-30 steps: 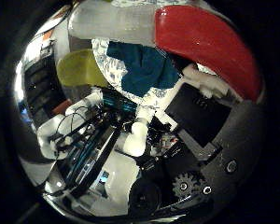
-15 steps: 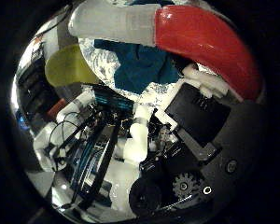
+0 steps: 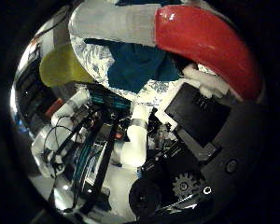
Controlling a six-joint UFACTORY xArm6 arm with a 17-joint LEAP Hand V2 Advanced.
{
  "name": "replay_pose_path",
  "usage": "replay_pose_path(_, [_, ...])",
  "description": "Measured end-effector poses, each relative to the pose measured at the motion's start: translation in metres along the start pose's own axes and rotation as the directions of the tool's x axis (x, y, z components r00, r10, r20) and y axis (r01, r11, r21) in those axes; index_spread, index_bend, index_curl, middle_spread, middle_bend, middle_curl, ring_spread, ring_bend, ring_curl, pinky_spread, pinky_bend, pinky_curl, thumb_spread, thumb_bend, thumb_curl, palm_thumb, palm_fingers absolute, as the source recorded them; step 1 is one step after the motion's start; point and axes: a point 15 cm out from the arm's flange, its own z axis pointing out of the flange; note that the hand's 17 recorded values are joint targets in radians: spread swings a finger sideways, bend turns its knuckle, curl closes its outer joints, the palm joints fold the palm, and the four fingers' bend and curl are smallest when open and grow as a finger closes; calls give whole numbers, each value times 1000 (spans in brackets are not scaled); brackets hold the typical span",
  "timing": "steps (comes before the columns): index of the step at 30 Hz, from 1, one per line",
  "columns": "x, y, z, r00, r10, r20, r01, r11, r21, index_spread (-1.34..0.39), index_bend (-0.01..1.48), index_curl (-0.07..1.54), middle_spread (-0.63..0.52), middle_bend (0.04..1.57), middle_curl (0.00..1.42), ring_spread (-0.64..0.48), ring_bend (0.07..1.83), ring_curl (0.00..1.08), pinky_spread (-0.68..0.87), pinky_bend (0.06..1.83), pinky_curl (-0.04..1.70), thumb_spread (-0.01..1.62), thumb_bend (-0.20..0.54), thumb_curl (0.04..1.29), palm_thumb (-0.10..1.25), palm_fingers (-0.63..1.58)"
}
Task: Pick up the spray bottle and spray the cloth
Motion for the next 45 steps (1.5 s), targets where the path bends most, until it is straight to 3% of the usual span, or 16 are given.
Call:
replay_pose_path(14, [-4, 0, -9, 1000, -17, 20, 16, 999, 43, -192, 1108, 695, -82, 1318, 556, -156, 1439, 544, -239, 1082, 1005, 785, -16, 897, 1047, 1231])
replay_pose_path(25, [-73, -15, -57, 952, -164, 259, 96, 961, 258, -194, 1108, 695, -82, 1318, 556, -156, 1438, 544, -241, 1079, 1009, 786, -15, 894, 1054, 1232])
replay_pose_path(31, [-110, -25, -102, 871, -282, 402, 92, 898, 430, -198, 1108, 695, -82, 1318, 556, -156, 1435, 543, -241, 1078, 1010, 770, -16, 895, 1063, 1231])
replay_pose_path(40, [-127, -51, -173, 720, -464, 516, -25, 725, 688, -201, 1099, 693, -82, 1319, 556, -156, 1436, 543, -242, 1078, 1012, 755, -14, 896, 1086, 1230])
replay_pose_path(45, [-138, -72, -173, 620, -558, 552, -64, 665, 744, -201, 1098, 694, -82, 1318, 556, -156, 1435, 541, -242, 1078, 1012, 750, -16, 898, 1089, 1231])
